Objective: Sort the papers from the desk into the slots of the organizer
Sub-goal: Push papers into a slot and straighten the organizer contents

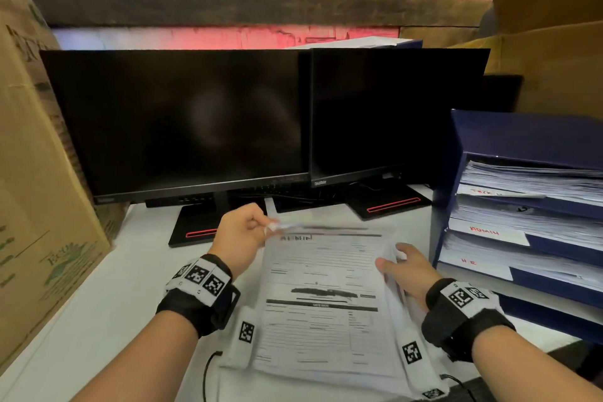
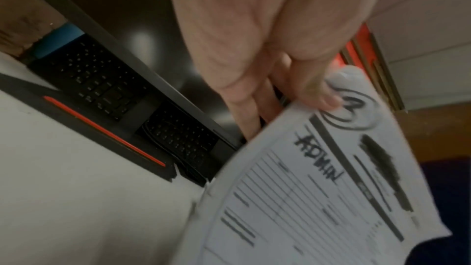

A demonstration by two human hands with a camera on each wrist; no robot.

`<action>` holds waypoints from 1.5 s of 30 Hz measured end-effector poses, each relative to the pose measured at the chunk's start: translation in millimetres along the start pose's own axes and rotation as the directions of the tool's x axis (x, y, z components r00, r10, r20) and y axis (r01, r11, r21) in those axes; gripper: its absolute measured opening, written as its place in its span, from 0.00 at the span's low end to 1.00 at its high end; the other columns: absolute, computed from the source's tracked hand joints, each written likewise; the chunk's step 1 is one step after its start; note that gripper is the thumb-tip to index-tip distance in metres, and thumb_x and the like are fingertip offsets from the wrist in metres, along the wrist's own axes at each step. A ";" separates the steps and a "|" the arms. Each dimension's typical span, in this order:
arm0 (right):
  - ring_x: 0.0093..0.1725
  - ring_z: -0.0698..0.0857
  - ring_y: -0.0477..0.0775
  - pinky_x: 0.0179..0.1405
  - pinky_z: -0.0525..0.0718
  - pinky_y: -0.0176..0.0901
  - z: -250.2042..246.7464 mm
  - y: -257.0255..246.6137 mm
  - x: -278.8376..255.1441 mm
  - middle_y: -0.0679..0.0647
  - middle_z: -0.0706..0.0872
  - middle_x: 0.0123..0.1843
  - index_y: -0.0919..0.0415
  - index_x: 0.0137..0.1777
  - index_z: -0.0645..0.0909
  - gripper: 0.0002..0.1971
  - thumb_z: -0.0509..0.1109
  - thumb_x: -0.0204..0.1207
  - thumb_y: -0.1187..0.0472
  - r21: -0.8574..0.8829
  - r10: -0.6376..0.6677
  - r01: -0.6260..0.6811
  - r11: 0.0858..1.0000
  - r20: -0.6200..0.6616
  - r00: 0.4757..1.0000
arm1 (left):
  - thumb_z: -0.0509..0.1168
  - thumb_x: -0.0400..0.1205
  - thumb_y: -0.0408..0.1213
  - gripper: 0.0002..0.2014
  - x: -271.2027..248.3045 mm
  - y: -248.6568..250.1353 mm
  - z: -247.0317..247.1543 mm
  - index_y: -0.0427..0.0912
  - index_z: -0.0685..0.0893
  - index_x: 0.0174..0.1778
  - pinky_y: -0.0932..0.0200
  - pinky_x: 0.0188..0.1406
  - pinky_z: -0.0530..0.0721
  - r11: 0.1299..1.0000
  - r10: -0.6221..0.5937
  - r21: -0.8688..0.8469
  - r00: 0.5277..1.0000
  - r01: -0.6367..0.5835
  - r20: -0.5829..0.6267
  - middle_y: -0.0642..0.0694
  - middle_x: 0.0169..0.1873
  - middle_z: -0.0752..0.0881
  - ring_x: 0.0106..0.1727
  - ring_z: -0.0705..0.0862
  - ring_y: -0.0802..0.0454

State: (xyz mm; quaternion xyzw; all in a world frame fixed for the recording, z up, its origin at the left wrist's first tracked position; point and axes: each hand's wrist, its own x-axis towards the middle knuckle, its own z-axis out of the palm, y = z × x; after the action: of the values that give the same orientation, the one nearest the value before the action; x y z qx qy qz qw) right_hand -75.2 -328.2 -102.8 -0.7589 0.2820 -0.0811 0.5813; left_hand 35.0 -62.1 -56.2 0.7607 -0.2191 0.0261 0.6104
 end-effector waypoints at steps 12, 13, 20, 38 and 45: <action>0.39 0.86 0.55 0.40 0.84 0.31 -10.3 3.6 -7.9 0.63 0.90 0.43 0.69 0.44 0.87 0.04 0.76 0.70 0.74 -0.096 -0.236 0.234 0.968 -0.011 0.972 | 0.73 0.70 0.16 0.13 -22.7 2.0 -4.7 0.37 0.82 0.28 0.54 0.47 0.88 0.998 -0.056 0.059 0.893 0.033 0.447 0.36 0.34 0.91 0.48 0.91 0.40; 0.40 0.86 0.55 0.41 0.83 0.30 -12.4 3.8 -8.9 0.65 0.90 0.44 0.69 0.45 0.88 0.06 0.75 0.70 0.75 -0.086 -0.263 0.262 0.961 -0.002 0.965 | 0.73 0.70 0.17 0.12 -22.7 3.3 -5.0 0.37 0.82 0.29 0.54 0.47 0.88 0.997 -0.056 0.078 0.886 0.023 0.461 0.37 0.35 0.91 0.48 0.91 0.40; 0.52 0.91 0.56 0.59 0.86 0.57 -25.6 4.6 -16.3 0.55 0.92 0.53 0.56 0.52 0.85 0.09 0.66 0.81 0.68 0.138 -0.218 0.214 0.967 0.007 0.976 | 0.75 0.74 0.29 0.04 -18.6 3.9 3.4 0.38 0.88 0.42 0.59 0.51 0.86 0.994 -0.019 0.109 0.965 -0.010 0.261 0.47 0.40 0.91 0.44 0.89 0.52; 0.58 0.88 0.66 0.62 0.83 0.60 -95.6 22.8 -79.8 0.62 0.90 0.57 0.66 0.61 0.83 0.14 0.59 0.82 0.72 0.368 -0.095 0.065 0.927 0.064 0.993 | 0.53 0.89 0.40 0.15 -42.9 45.3 71.4 0.37 0.83 0.56 0.35 0.50 0.85 0.943 -0.329 0.123 0.819 0.309 0.469 0.36 0.47 0.91 0.48 0.89 0.32; 0.56 0.87 0.72 0.63 0.81 0.65 -166.1 39.9 -108.9 0.67 0.89 0.56 0.70 0.60 0.82 0.13 0.59 0.81 0.74 0.384 0.011 0.058 0.921 -0.174 0.985 | 0.52 0.89 0.39 0.16 -48.8 77.2 162.1 0.36 0.84 0.58 0.50 0.37 0.87 0.920 -0.324 -0.018 0.787 0.391 0.526 0.37 0.42 0.91 0.36 0.86 0.43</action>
State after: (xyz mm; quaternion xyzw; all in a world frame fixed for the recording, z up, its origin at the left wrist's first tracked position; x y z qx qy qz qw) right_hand -253.5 -416.8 -65.9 -0.6222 0.3005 -0.2077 0.6924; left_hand -74.2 -212.0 -41.4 0.7275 -0.2266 -0.3071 0.5702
